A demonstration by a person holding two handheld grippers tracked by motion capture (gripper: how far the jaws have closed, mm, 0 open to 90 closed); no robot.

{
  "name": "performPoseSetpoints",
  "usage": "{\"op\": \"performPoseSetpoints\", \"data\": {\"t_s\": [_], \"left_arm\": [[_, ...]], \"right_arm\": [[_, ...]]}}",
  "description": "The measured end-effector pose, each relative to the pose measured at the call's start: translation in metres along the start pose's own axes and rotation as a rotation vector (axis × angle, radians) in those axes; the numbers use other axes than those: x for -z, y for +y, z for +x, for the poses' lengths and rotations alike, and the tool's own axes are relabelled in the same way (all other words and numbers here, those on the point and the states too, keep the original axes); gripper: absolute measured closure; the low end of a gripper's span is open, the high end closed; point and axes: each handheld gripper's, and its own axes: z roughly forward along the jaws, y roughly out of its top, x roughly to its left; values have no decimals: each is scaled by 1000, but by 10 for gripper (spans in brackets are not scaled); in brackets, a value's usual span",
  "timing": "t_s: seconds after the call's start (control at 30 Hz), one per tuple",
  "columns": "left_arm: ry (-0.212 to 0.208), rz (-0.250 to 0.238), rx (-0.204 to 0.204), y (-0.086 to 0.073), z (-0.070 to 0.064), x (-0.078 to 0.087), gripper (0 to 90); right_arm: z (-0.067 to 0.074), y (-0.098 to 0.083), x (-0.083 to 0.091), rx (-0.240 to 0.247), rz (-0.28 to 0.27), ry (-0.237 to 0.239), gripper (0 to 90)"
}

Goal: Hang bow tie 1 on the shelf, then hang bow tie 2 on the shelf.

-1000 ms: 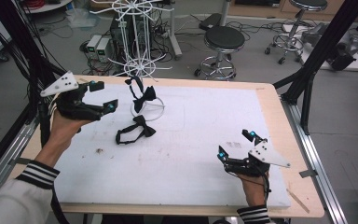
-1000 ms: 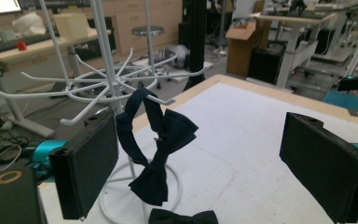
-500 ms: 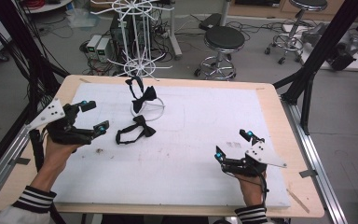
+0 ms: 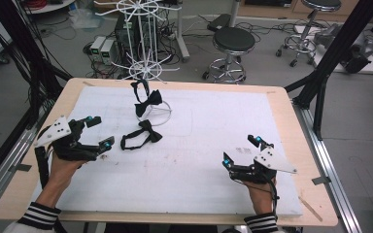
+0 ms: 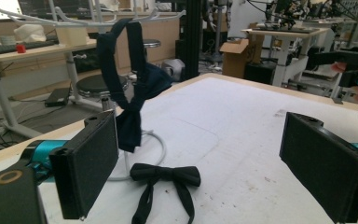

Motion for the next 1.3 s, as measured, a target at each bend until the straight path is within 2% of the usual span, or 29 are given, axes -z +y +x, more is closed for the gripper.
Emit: {"op": "performPoseSetpoints", "data": {"t_s": [0.43,0.47,0.57,0.73,0.8,0.9,1.1,1.17,1.23,1.3], "left_arm": [[0,23,-7,-1,1,1,120],[1,28,-7,-1,1,0,120],[0,51,-14,-2,2,-1,120],[-2,74,-13,-3,4,-4,120],[-8,93,-15,-3,4,-5,120],[-17,131,-16,-3,4,-8,120],[-39,183,-46,4,4,-18,120],[-49,223,-59,7,3,-23,120],[-59,247,-74,10,3,-28,121],[-69,272,-83,13,3,-34,120]], "right_arm": [[-2,0,3,-3,8,-9,15],[-2,0,3,-15,11,-3,15],[-1,0,4,1,15,-10,15],[-2,0,7,-8,21,-4,15],[-3,-1,8,-8,25,-8,15],[-2,-7,12,-11,-24,-13,15],[-1,-22,16,-35,-16,-19,15],[-2,-24,16,-34,-19,-18,15],[-1,-25,16,-49,-17,-8,15],[0,-26,15,-41,-21,-10,15]]}}
